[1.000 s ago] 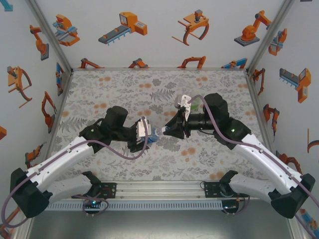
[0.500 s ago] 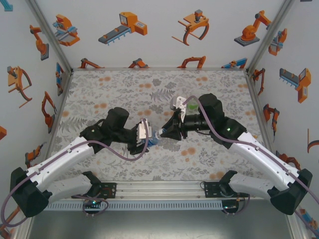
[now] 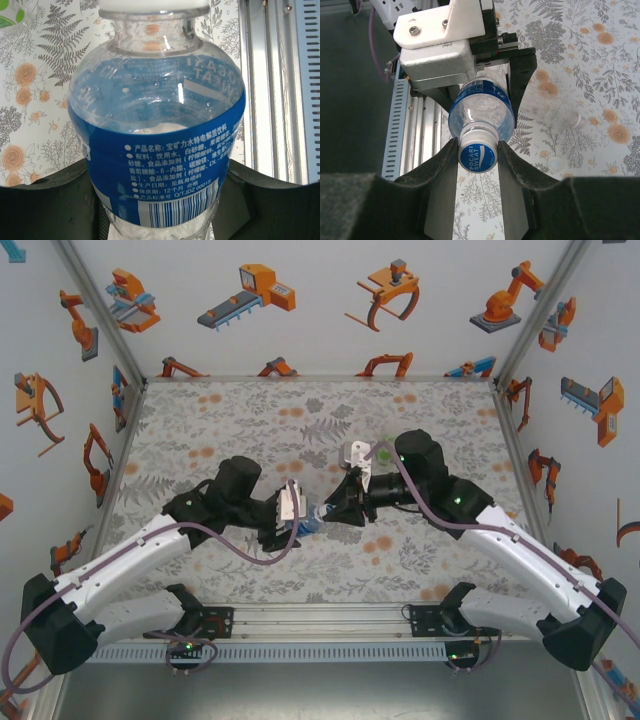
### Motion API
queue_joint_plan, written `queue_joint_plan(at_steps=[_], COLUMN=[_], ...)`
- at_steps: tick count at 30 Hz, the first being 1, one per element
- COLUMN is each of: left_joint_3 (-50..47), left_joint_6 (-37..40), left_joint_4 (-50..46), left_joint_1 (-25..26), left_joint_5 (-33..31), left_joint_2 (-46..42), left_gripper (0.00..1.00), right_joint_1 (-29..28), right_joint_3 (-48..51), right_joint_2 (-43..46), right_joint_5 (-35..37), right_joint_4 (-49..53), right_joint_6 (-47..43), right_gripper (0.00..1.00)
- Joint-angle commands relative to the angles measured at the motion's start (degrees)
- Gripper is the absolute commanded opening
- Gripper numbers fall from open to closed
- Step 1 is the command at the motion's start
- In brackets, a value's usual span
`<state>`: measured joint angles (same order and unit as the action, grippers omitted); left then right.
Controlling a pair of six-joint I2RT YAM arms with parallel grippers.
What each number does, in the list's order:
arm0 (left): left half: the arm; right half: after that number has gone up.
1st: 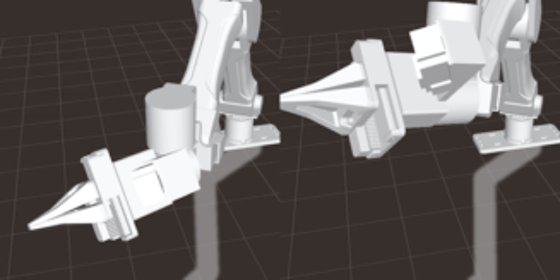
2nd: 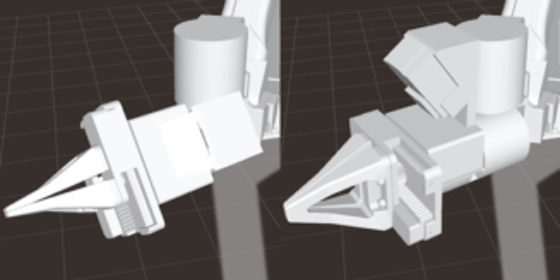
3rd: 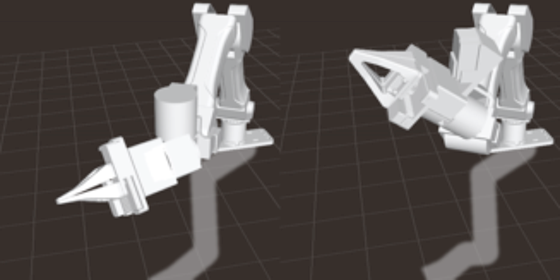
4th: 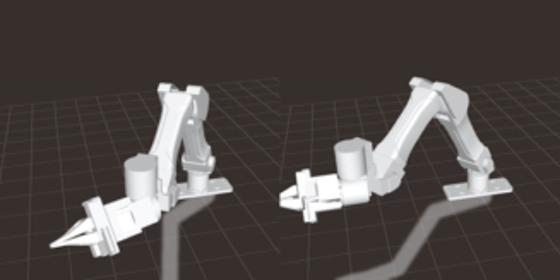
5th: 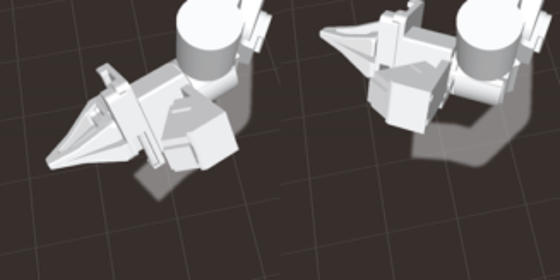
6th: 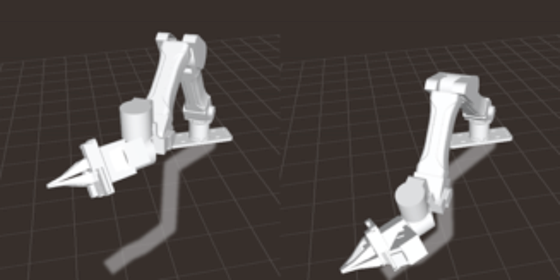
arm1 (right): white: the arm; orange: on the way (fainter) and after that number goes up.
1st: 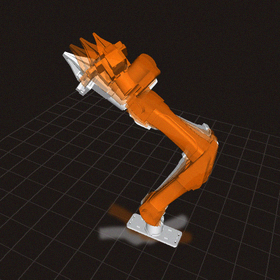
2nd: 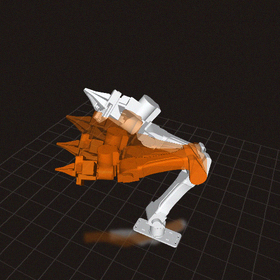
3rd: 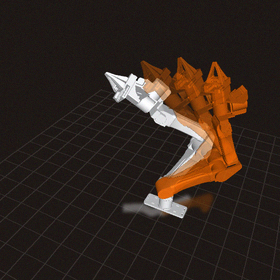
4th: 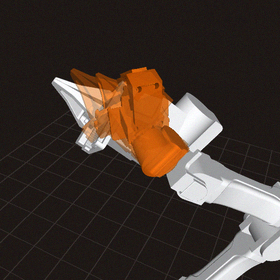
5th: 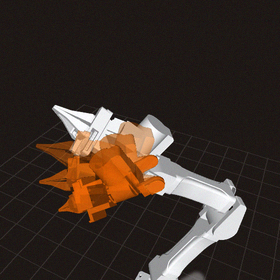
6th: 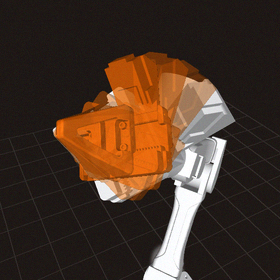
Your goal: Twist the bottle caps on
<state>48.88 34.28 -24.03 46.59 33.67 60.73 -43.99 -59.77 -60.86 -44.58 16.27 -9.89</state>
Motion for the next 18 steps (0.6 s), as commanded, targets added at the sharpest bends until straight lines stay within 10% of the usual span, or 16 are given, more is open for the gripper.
queue_joint_plan(at_steps=[1, 18], left_joint_3=[1.3, 2.4], left_joint_6=[0.0, -0.9], left_joint_4=[2.7, 3.6], left_joint_1=[0.3, 0.3], left_joint_5=[2.2, 6.9], left_joint_2=[-0.8, -0.6], left_gripper=[0.00, 0.00], right_joint_1=[-0.4, -0.5], right_joint_3=[-0.9, -0.4], right_joint_2=[-0.3, -2.1], right_joint_5=[-0.9, -9.7], right_joint_4=[2.1, 4.1], right_joint_6=[-1.9, -21.0], right_gripper=[0.13, 0.04])
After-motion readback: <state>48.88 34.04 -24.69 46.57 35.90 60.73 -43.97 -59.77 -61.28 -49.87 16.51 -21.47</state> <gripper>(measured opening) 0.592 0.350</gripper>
